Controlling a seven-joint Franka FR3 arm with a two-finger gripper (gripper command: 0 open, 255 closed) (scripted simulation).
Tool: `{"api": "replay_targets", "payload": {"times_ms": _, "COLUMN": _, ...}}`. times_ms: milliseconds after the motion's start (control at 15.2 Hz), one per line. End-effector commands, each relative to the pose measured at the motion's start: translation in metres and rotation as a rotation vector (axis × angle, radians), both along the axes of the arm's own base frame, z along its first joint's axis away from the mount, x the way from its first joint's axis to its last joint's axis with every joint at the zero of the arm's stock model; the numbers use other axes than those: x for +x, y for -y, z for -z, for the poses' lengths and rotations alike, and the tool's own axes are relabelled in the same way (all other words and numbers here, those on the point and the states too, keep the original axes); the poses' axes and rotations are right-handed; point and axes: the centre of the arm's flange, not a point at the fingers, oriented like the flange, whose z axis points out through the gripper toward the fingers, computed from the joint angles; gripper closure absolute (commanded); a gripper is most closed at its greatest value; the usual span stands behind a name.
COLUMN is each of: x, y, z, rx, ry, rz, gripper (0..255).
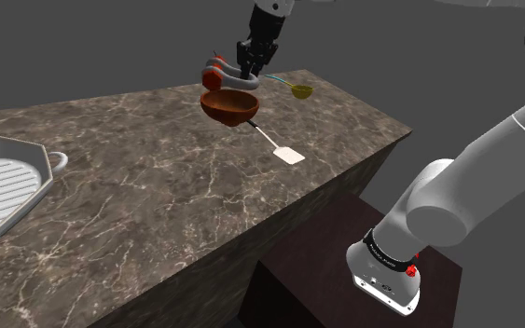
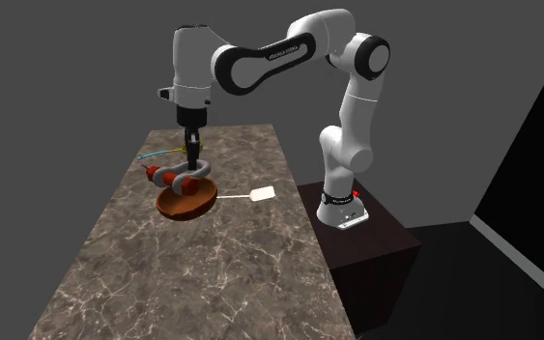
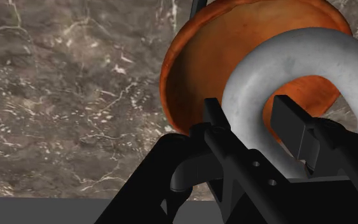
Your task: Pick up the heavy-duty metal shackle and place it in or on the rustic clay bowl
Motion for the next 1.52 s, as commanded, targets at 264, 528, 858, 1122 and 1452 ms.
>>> {"api": "replay_targets", "payload": {"times_ms": 264, "x": -0.001, "y": -0.001, "z": 0.032, "rx": 0.000, "ry": 0.001, "rz": 0.000, "gripper": 255}}
{"api": "replay_targets", "payload": {"times_ms": 528, "x": -0.001, "y": -0.001, "z": 0.043, "rx": 0.000, "ry": 0.001, "rz": 0.000, "gripper": 255}}
{"api": "replay_targets", "payload": {"times_ms": 858, "x": -0.001, "y": -0.001, "z": 0.043, "rx": 0.000, "ry": 0.001, "rz": 0.000, "gripper": 255}}
{"api": "replay_targets", "payload": {"times_ms": 1122, "x": -0.001, "y": -0.001, "z": 0.043, "rx": 0.000, "ry": 0.001, "rz": 0.000, "gripper": 0}}
{"api": "replay_targets", "payload": {"times_ms": 1452, "x": -0.005, "y": 0.001, "z": 0.017, "rx": 0.000, "ry": 0.001, "rz": 0.000, "gripper": 0}}
